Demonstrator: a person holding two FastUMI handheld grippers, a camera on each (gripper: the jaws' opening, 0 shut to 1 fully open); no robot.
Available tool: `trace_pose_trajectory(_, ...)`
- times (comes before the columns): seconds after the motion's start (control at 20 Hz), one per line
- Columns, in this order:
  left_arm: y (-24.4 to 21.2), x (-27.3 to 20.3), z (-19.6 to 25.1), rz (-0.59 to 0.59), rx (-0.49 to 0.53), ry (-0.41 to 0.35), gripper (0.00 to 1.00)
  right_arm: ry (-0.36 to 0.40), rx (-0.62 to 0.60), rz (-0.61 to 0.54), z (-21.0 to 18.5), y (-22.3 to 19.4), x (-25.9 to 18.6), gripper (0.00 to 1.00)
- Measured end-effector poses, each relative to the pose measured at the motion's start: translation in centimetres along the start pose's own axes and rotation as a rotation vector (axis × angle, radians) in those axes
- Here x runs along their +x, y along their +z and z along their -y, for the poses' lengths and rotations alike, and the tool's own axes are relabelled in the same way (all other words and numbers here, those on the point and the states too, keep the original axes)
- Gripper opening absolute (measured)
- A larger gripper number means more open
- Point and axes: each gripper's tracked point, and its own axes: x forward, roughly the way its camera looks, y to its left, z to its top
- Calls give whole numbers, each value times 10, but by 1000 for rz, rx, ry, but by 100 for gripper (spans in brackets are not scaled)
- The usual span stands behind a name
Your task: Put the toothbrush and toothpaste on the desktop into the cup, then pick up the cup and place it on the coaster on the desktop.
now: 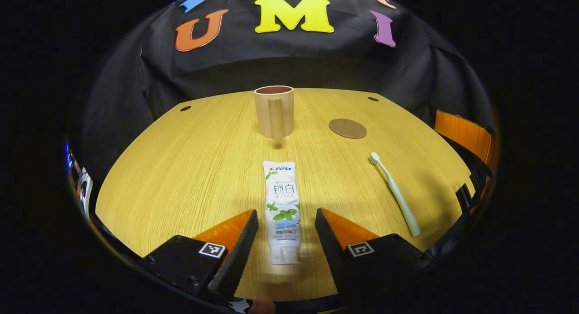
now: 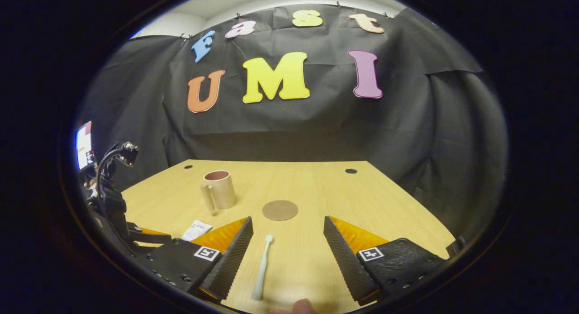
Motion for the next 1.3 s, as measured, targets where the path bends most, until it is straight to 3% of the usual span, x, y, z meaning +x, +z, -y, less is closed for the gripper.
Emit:
trace_pose_trajectory(0.05, -1, 1, -1, -6, -3, 3, 79, 2, 1, -4, 0, 0, 1, 95)
trace_pose_trajectory(0.1, 0, 1, -2, -12, -7, 4, 82, 4, 2, -8, -1, -2, 2, 95)
trace_pose_trajectory(0.15, -1, 2, -3, -19, -8, 4, 74, 6, 2, -11, -2, -3, 2, 95)
trace_pose_trajectory(0.25, -1, 1, -6, -31, -9, 7, 68, 7, 1, -15, -3, -3, 3, 95)
trace_pose_trajectory(0.55, -5, 1, -10, -62, 2, 13, 65, -5, 22, -23, 6, -5, 5, 95)
trace_pose_trajectory(0.65, -6, 2, -14, -72, -2, 22, 55, -4, 31, -30, 7, -7, 7, 95)
trace_pose_trajectory(0.9, 0, -5, -15, -76, -48, 16, 51, -13, 18, -46, 9, -14, 10, 94)
trace_pose_trajectory(1.3, 35, -20, -22, 57, -106, 4, 47, 5, 25, -106, 2, -36, 24, 94)
